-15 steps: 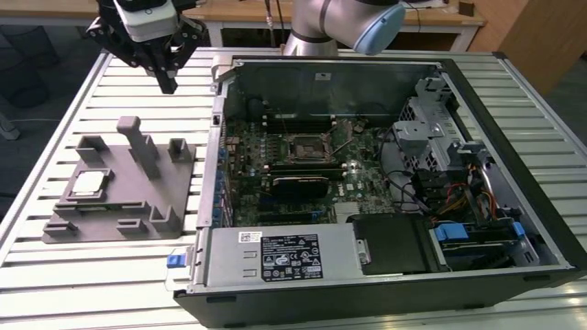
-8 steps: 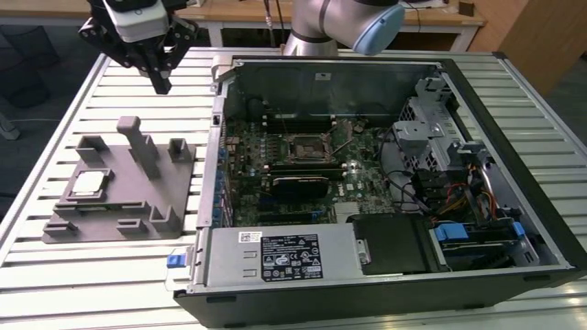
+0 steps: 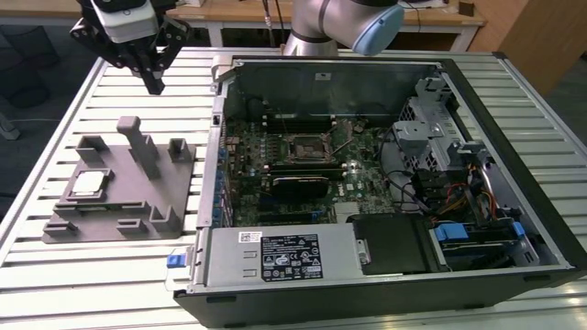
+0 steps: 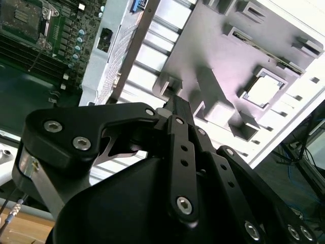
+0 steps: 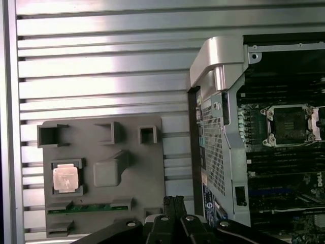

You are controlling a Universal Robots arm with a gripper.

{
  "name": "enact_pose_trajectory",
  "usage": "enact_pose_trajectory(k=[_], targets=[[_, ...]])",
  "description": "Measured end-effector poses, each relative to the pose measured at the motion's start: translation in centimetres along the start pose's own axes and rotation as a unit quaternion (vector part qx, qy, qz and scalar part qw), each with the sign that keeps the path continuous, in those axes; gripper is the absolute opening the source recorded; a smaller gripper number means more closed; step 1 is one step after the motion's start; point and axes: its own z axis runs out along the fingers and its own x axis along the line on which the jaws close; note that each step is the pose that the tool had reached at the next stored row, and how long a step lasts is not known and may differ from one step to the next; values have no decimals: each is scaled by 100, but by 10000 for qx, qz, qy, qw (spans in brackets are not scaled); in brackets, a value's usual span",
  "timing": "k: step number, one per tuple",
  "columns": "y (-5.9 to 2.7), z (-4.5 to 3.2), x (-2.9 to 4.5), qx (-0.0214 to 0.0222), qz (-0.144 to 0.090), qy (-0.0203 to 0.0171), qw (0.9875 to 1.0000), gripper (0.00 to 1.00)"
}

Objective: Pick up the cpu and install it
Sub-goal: 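Reach for the cpu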

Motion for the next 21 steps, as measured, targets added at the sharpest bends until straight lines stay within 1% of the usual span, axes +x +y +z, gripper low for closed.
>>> enact_pose_trajectory(k=[8,13,15,21], targets=[[-9,12,77,0,0,2,10000,11],[-33,22,145,0,0,2,10000,11],[-37,24,185,0,0,2,10000,11],[-51,24,354,0,0,2,10000,11]])
